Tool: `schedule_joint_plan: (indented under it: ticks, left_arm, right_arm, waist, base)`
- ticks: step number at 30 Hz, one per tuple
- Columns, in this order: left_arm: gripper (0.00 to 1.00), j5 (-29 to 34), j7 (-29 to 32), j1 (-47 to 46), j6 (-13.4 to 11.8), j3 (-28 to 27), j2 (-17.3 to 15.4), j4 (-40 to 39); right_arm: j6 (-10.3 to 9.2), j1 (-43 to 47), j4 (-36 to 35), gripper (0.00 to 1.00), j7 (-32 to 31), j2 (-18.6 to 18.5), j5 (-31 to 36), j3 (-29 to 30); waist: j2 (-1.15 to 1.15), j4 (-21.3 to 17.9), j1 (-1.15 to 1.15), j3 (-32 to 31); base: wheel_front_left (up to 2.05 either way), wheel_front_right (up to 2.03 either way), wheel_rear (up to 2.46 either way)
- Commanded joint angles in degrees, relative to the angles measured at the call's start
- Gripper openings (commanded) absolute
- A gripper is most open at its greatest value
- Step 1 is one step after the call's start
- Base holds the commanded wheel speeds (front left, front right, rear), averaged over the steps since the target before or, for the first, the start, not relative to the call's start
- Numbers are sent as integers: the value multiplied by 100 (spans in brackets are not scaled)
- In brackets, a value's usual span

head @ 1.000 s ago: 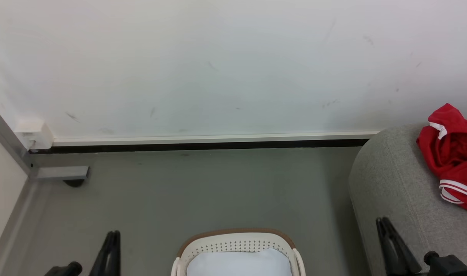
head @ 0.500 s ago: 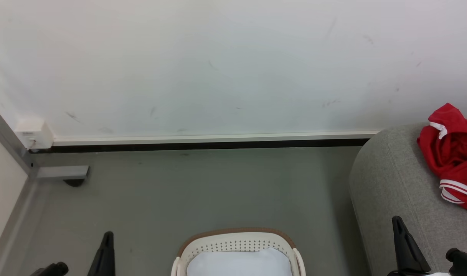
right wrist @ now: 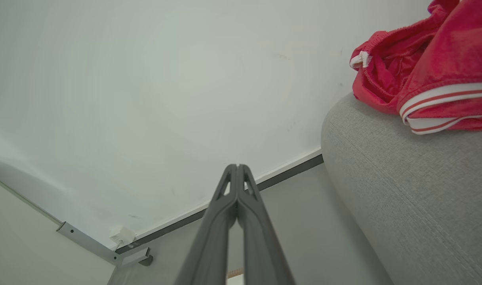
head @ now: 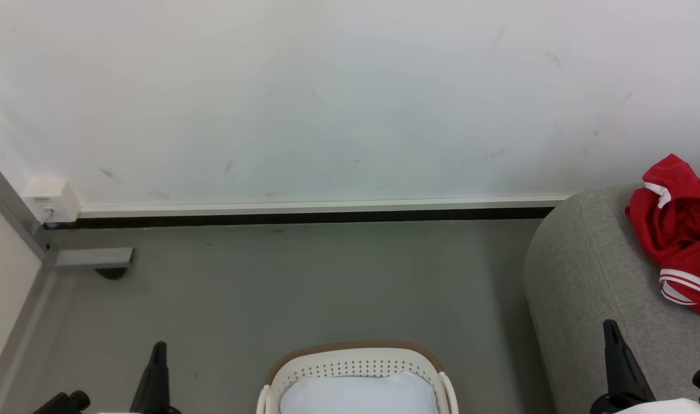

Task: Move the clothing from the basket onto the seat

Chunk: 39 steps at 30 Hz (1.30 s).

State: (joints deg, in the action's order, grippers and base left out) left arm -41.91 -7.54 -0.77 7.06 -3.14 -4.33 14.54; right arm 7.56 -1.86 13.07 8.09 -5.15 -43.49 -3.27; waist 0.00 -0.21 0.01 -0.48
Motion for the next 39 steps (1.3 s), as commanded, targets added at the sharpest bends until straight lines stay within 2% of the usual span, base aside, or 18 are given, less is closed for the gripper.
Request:
schedule_joint_plan:
  ticks: [1, 20, 39]
  left_arm:
    - [0, -264, 61, -139, 18, -42, -17, -80]
    - [0, -1605, 440, -267, 29, -130, 27, -78]
    - [0, -2660, 741, -363, 39, -197, 64, -74]
  right_arm:
    - [-3, -149, -46, 0, -42, -2, -234, 57]
    - [-5, -240, -11, 0, -401, 29, -1567, 275]
    - [-7, -314, 19, 0, -700, 58, -2608, 460]
  waist:
    - [0, 1, -1, 1]
    - [0, 5, -1, 14]
    - [0, 8, -1, 27]
  base:
    - [0, 0, 0]
    - [0, 0, 0]
    - [0, 0, 0]
